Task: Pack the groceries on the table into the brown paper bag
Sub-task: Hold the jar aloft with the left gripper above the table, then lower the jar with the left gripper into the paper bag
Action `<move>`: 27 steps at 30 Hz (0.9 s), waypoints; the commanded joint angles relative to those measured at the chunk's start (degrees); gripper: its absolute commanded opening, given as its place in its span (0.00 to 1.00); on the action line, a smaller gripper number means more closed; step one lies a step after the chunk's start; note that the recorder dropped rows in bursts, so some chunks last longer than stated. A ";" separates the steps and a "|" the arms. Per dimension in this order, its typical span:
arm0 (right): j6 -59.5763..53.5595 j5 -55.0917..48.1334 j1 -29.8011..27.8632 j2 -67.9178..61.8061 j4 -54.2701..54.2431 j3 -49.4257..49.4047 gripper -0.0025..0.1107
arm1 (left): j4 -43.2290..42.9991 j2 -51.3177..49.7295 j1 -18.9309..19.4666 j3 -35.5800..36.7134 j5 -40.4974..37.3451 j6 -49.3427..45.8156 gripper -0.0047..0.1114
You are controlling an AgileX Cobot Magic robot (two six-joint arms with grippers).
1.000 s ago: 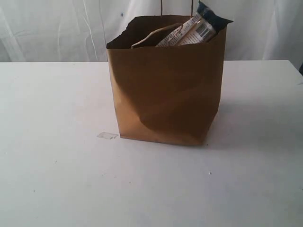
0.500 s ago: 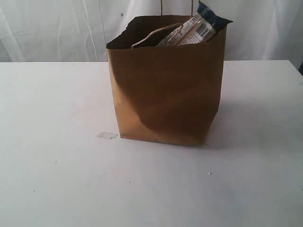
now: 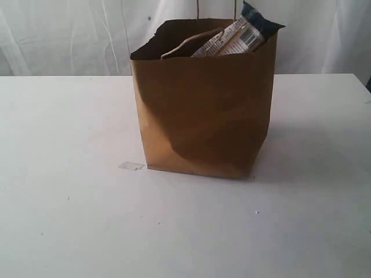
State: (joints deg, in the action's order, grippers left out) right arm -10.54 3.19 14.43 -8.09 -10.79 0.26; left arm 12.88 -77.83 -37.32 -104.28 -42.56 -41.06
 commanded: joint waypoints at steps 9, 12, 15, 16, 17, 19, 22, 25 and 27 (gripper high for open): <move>0.25 -0.12 -0.17 0.23 -0.09 -0.26 0.02 | 20.42 -14.52 -0.07 -6.66 6.17 -18.57 0.04; 0.25 -0.12 -0.17 0.23 -0.09 -0.26 0.02 | 22.12 -16.83 -0.07 -7.77 7.72 -26.48 0.04; 0.25 -0.12 -0.17 0.23 -0.09 -0.26 0.02 | 19.56 -17.07 -0.07 -7.77 8.59 -26.77 0.04; 0.25 -0.12 -0.17 0.23 -0.09 -0.26 0.02 | 16.29 -17.16 -0.07 -7.77 8.59 -26.66 0.04; 0.25 -0.12 -0.17 0.23 -0.09 -0.26 0.02 | 14.89 -17.28 -0.07 -7.77 8.59 -26.66 0.04; 0.25 -0.12 -0.17 0.23 -0.09 -0.26 0.02 | 11.25 -18.17 0.03 -7.67 8.48 -25.56 0.04; 0.25 -0.12 -0.17 0.23 -0.09 -0.26 0.02 | 10.55 -19.54 0.03 -7.67 8.23 -25.56 0.04; 0.25 -0.12 -0.17 0.23 -0.09 -0.26 0.02 | 6.60 -20.75 0.03 -7.67 7.56 -25.56 0.04; 0.25 -0.12 -0.17 0.23 -0.09 -0.26 0.02 | 6.14 -21.22 0.03 -7.67 7.44 -23.45 0.04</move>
State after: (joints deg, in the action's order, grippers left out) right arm -10.43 3.19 14.43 -8.09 -10.79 0.26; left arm 19.04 -99.32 -37.32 -110.90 -36.90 -63.79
